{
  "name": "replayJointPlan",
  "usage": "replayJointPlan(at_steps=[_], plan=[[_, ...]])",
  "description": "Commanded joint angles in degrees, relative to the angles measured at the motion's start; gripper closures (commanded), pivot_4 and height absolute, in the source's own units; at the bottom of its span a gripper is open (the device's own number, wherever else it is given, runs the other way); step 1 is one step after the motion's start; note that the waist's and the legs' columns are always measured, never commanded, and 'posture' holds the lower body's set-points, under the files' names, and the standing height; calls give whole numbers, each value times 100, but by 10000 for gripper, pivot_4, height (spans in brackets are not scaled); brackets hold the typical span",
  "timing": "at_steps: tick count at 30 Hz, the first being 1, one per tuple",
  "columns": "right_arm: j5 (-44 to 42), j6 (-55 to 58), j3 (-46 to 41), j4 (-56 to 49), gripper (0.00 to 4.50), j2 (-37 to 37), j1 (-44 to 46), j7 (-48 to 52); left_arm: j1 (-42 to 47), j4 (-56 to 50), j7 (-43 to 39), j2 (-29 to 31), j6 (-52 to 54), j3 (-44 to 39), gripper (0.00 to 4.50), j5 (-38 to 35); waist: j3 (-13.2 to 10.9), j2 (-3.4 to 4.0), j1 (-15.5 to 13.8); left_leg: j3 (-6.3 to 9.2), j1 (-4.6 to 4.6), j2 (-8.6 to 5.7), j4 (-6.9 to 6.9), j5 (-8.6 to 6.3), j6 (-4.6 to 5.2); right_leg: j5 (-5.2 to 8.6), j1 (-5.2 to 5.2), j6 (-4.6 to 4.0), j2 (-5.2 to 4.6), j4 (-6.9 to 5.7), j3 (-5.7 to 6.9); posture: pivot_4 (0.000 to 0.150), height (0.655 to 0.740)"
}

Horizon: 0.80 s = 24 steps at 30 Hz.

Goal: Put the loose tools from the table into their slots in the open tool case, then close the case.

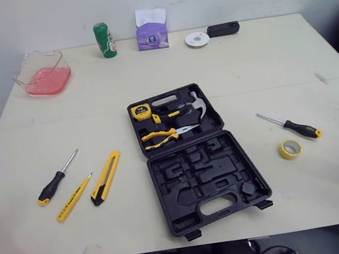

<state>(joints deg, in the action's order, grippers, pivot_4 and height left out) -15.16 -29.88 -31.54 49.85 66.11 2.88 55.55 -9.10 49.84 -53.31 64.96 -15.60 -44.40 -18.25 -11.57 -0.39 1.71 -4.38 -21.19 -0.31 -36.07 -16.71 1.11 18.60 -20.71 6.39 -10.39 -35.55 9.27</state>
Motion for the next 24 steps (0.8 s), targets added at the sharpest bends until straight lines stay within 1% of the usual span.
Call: replayJointPlan(at_steps=[1, 4, 11, 24], plan=[[-71, 62, -8, -185, 0, -50, 81, -46, -141, -187, -219, -23, 157, -180, 884, -236, 0, 0, 0, 0, 0, 0, 0, 0, 0, 0, 0, 0, 0, 0, 0, 1500, 7400], [-70, 154, 71, -306, 0, -157, 186, -31, -268, -299, -397, -91, 255, -196, 884, -322, 0, 0, 24, -6, 3, 4, -1, -2, 0, 0, 0, 0, 1, -1, 0, 1500, 7400], [-106, 161, 65, -420, 0, -255, 148, -53, -491, -612, -432, -209, 443, -371, 884, -466, 0, -1, 4, -10, 1, 4, -1, -2, 4, 0, -4, 0, 1, -1, -2, 1500, 7400], [-7, 86, 196, -143, 0, -263, 420, 8, -650, -815, -396, -319, 500, -532, 884, -539, -1, -1, 5, -11, 1, 5, -5, -8, 1, 0, -4, 0, -1, 0, -4, 1500, 7400]])
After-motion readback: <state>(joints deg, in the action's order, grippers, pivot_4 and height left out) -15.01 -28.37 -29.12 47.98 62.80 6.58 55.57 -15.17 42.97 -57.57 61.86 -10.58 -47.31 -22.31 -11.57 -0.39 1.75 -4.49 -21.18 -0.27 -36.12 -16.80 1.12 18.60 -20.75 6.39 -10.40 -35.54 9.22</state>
